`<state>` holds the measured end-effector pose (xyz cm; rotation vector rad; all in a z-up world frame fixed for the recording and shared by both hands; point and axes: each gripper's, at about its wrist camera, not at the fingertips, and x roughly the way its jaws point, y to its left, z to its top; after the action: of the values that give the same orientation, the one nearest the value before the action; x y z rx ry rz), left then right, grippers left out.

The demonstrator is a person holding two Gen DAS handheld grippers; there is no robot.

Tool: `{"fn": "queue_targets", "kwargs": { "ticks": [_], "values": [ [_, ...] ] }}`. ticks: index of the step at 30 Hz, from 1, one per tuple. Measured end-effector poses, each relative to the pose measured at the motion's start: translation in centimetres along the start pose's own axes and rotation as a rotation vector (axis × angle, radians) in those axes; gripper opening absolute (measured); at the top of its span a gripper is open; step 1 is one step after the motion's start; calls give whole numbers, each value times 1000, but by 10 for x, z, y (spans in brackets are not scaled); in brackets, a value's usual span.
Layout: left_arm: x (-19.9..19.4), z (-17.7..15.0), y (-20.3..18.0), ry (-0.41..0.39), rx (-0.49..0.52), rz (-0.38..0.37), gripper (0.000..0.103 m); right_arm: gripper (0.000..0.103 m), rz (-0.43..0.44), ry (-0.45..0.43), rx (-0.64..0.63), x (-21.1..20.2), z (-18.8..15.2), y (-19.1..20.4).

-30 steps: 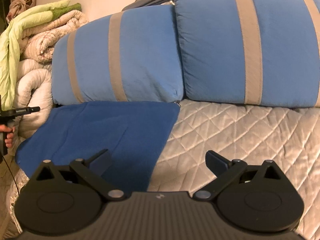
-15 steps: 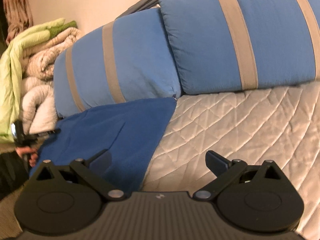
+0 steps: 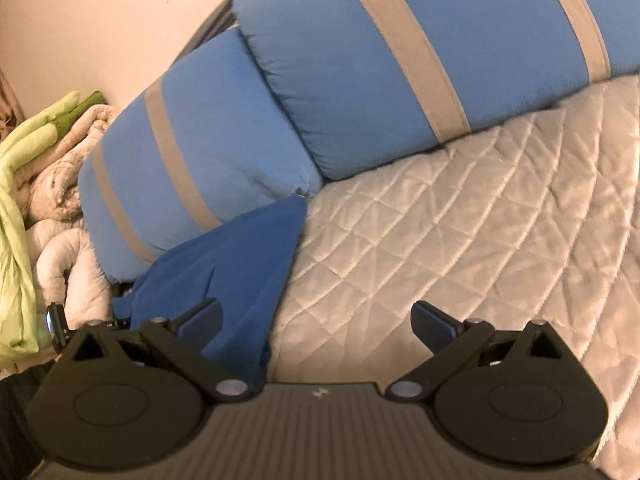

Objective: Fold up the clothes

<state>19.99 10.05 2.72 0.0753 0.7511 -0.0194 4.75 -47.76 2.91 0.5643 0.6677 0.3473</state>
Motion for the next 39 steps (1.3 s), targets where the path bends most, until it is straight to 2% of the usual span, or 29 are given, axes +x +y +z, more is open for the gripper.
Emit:
{"fn": "queue_targets", "kwargs": {
  "ticks": [2,7,9,15,22,29,34,39],
  "values": [
    [-4,2,-4,1,12,35,88,103,-13,-1,2,0,-1,-2],
    [-23,11,-11,-1,48,103,86,103,-26,10,-16,2,-3,0],
    [-34,14,-15,-7,70,97,86,103,-22,12,-24,3,-3,1],
    [-70,29,-35,-97,81,9,86,103,-21,17,-51,2,-5,4],
    [-100,25,-90,-256,84,-77,86,103,-31,13,-62,0,-5,3],
    [-84,8,-132,-310,65,-150,85,103,-36,15,-80,0,-6,5],
    [-65,2,-152,-347,45,-124,74,103,-28,28,-95,2,-7,7],
    [-32,-8,-161,-290,56,-91,71,103,-20,29,-94,2,-6,8]
  ]
}}
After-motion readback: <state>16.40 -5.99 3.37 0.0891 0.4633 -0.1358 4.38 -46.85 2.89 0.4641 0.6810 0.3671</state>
